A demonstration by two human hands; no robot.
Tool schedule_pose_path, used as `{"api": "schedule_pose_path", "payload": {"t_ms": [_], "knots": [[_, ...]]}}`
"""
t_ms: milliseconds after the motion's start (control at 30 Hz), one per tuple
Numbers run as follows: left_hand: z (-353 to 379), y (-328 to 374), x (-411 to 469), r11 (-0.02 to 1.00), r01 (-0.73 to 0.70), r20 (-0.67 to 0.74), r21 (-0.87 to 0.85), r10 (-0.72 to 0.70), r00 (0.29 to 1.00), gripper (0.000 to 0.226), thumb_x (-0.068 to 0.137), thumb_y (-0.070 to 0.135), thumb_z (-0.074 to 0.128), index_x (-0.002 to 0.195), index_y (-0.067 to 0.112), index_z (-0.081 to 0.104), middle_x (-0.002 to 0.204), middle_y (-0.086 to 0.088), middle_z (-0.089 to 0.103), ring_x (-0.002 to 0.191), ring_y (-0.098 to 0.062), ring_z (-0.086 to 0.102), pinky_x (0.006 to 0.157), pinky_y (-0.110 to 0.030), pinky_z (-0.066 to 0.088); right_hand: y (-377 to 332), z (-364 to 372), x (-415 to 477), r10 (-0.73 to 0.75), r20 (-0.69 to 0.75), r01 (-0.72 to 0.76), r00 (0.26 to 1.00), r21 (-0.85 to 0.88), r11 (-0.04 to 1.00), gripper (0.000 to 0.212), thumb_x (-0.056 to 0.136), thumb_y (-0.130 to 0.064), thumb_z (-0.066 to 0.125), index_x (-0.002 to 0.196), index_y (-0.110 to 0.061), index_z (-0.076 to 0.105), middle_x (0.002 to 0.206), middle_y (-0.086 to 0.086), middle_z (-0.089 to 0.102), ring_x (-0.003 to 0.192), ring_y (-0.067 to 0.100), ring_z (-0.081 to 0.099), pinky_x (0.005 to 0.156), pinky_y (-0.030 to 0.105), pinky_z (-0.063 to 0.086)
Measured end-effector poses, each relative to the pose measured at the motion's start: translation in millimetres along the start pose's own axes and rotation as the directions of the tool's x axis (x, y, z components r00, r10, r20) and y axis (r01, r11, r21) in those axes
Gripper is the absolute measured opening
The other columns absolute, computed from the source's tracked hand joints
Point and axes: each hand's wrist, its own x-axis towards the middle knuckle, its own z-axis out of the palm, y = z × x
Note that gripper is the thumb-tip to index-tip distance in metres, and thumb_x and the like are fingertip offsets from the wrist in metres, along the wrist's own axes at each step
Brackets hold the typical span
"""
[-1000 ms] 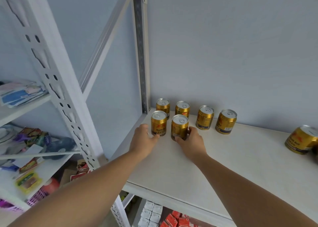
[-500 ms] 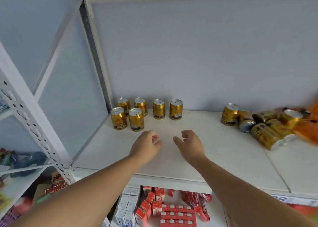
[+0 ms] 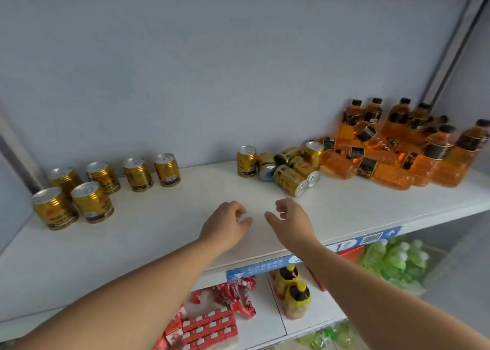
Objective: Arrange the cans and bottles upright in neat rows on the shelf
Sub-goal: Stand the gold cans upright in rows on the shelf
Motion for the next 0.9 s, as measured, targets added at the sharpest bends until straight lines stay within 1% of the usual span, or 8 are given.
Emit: {"api": "schedule_pose_path", "payload": {"t_ms": [167, 333, 433, 500, 600, 767, 833, 900], "knots": [[-2, 4, 44, 0.998, 0.040, 0.008, -0.043, -0.039, 0.999, 0.033, 0.093, 0.046, 0.066, 0.119, 0.025, 0.061, 0.114, 0.007, 0.061, 0.100, -0.013, 0.061, 0.087, -0.031, 0.051, 0, -13, 25, -0.001, -0.074, -0.005, 0.997, -0.075, 0.997, 0.045, 0.089, -0.047, 0.066, 0.125, -0.022, 0.057, 0.113, -0.007, 0.058, 0.099, 0.012, 0.055, 0.078, 0.027, 0.043], [-14, -5, 95, 0.994, 0.063, 0.014, -0.094, -0.062, 0.998, 0.042, 0.093, 0.047, 0.066, 0.125, 0.022, 0.058, 0.115, 0.005, 0.061, 0.099, -0.014, 0.060, 0.082, -0.030, 0.050, -19, -15, 64, -0.065, -0.167, 0.035, 0.984, -0.175, 0.984, 0.022, 0.086, -0.043, 0.064, 0.095, -0.025, 0.055, 0.086, -0.011, 0.056, 0.076, 0.012, 0.053, 0.055, 0.025, 0.037], [-24, -10, 127, 0.993, 0.023, -0.021, -0.116, -0.026, 0.999, 0.046, 0.091, 0.047, 0.069, 0.124, 0.018, 0.056, 0.115, 0.002, 0.059, 0.099, -0.017, 0.060, 0.082, -0.033, 0.051, -33, -12, 93, -0.083, -0.213, 0.039, 0.974, -0.201, 0.979, 0.027, 0.086, -0.043, 0.063, 0.103, -0.023, 0.059, 0.093, -0.007, 0.062, 0.083, 0.016, 0.059, 0.064, 0.034, 0.052], [-30, -12, 148, 0.992, -0.002, -0.038, -0.125, -0.003, 0.999, 0.052, 0.088, 0.047, 0.072, 0.126, 0.017, 0.054, 0.122, -0.002, 0.057, 0.106, -0.020, 0.060, 0.087, -0.036, 0.052, -42, -8, 113, -0.057, -0.218, 0.002, 0.974, -0.246, 0.969, 0.039, 0.085, -0.046, 0.063, 0.116, -0.023, 0.058, 0.099, -0.009, 0.060, 0.087, 0.013, 0.057, 0.068, 0.034, 0.053], [-36, -13, 178, 0.988, -0.016, -0.043, -0.155, 0.010, 0.999, 0.071, 0.083, 0.047, 0.077, 0.138, 0.015, 0.047, 0.133, -0.007, 0.050, 0.116, -0.026, 0.059, 0.093, -0.038, 0.050, -50, 0, 142, -0.033, -0.181, -0.045, 0.983, -0.410, 0.911, 0.047, 0.082, -0.047, 0.062, 0.122, -0.022, 0.057, 0.107, -0.004, 0.061, 0.098, 0.018, 0.057, 0.080, 0.040, 0.054], [-34, -9, 211, 0.984, -0.035, -0.005, -0.175, 0.035, 0.999, 0.087, 0.080, 0.048, 0.081, 0.149, 0.013, 0.041, 0.144, -0.010, 0.046, 0.129, -0.028, 0.051, 0.101, -0.038, 0.046, -56, 12, 174, 0.050, -0.117, -0.112, 0.992, -0.615, 0.781, 0.059, 0.082, -0.064, 0.055, 0.119, -0.019, 0.056, 0.109, 0.002, 0.061, 0.111, 0.027, 0.052, 0.092, 0.045, 0.044], [-32, -6, 219, 0.983, -0.045, 0.023, -0.176, 0.049, 0.999, 0.087, 0.081, 0.049, 0.080, 0.149, 0.014, 0.040, 0.146, -0.008, 0.047, 0.130, -0.028, 0.050, 0.102, -0.041, 0.046, -57, 18, 182, 0.072, -0.096, -0.118, 0.993, -0.673, 0.730, 0.067, 0.082, -0.068, 0.053, 0.123, -0.015, 0.055, 0.114, 0.005, 0.062, 0.115, 0.030, 0.052, 0.093, 0.046, 0.040], [-29, -3, 224, 0.984, -0.051, 0.052, -0.172, 0.061, 0.997, 0.079, 0.080, 0.048, 0.080, 0.143, 0.016, 0.045, 0.139, -0.007, 0.054, 0.123, -0.029, 0.055, 0.096, -0.040, 0.049, -57, 23, 188, 0.122, -0.068, -0.134, 0.990, -0.722, 0.679, 0.075, 0.081, -0.070, 0.050, 0.129, -0.013, 0.052, 0.120, 0.007, 0.061, 0.119, 0.032, 0.051, 0.097, 0.048, 0.037]]}}
